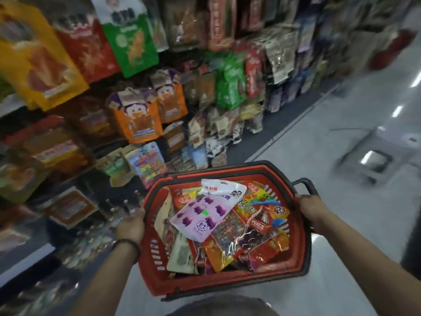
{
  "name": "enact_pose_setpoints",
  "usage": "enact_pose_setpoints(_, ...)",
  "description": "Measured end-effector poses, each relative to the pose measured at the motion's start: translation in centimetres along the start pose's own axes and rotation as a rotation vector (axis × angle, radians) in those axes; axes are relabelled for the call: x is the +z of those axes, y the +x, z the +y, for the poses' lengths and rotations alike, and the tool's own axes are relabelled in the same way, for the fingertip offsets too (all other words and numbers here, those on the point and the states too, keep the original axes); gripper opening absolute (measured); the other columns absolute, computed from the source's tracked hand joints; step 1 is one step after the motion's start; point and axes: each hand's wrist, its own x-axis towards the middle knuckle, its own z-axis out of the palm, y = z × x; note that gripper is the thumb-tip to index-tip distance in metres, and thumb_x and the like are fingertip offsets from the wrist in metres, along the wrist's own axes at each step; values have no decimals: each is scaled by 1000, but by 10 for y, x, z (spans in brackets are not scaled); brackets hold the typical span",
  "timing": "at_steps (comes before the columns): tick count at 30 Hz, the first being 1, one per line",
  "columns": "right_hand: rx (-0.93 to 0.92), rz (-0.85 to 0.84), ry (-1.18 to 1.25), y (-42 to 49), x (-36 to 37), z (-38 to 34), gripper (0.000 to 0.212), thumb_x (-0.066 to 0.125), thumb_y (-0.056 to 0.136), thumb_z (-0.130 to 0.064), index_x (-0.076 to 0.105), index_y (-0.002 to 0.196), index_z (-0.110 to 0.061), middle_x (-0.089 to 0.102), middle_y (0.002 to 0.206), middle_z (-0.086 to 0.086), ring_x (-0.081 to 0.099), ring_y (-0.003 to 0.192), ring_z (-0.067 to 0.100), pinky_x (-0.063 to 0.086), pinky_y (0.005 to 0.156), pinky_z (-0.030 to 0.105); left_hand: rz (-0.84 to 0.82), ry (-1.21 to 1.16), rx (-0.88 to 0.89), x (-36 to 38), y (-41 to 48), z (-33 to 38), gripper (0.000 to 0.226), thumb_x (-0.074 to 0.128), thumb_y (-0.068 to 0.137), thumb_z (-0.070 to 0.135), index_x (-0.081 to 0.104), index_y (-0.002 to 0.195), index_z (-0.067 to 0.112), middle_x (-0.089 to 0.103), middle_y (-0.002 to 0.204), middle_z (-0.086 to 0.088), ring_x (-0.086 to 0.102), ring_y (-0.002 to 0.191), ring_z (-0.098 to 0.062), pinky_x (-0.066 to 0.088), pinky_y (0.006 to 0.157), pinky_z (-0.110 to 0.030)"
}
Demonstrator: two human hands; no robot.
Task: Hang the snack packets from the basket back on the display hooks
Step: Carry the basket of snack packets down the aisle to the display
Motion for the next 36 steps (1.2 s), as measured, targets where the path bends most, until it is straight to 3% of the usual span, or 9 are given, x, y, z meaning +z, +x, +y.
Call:
enact_pose_setpoints(3,62,98,91,31,-60,5,39,58,106,-38,78,100,-5,79,91,22,78,85,43,65,85,65,-105,62,61,75,0,58,57,62,102,47,64,81,-6,71,112,-34,68,105,-47,54,99,-58)
enact_pose_setpoints(9,215,256,249,65,-140,1,25,73,96,-33,77,96,-8,82,81,19,80,76,42,66,81,64,-330,196,256,223,17,158,43,63,103,41,76,125,7,70,136,-20,64,125,-37,48,111,-46)
enact_pose_setpoints(13,328,342,382,88,-167,0,25,73,96,-29,77,98,-5,81,80,20,80,79,43,65,87,62,-491,299,354,321,31,215,39,59,106,39,78,107,5,72,127,-22,66,110,-34,49,98,-42)
enact_pose_setpoints(16,360,438,447,97,-175,-13,25,74,94,-27,79,97,-2,80,77,20,78,75,41,65,81,51,-598,278,388,386,40,258,37,59,106,32,76,119,2,70,130,-22,64,122,-37,47,104,-41)
enact_pose_setpoints(18,393,489,491,106,-184,-23,28,74,94,-29,80,98,-2,81,81,22,79,78,43,65,82,50,-671,364,448,427,43,288,37,57,106,35,78,92,8,73,113,-22,67,111,-37,50,99,-42)
enact_pose_setpoints(24,457,600,606,173,-232,-54,31,78,87,-32,80,96,-2,81,84,24,79,84,47,63,92,64,-726,420,431,540,46,372,43,59,102,47,74,80,13,75,89,-8,70,85,-30,55,82,-39)
enact_pose_setpoints(28,474,619,633,256,-278,-60,30,77,81,-31,81,93,-3,81,82,23,79,83,46,62,91,66,-713,474,447,627,42,411,50,55,107,40,64,68,9,66,76,-12,60,72,-29,41,64,-35)
enact_pose_setpoints(32,437,584,676,352,-337,-57,40,79,68,-37,82,93,-5,81,83,21,79,83,44,62,92,66,-665,505,407,712,26,447,49,56,107,37,70,76,2,67,81,-16,61,77,-32,42,70,-37)
enact_pose_setpoints(36,460,514,640,431,-401,-91,31,75,85,-30,81,96,-2,81,83,24,79,84,46,62,93,63,-603,445,333,779,6,496,43,63,104,34,74,77,2,74,87,-17,68,85,-34,57,87,-47)
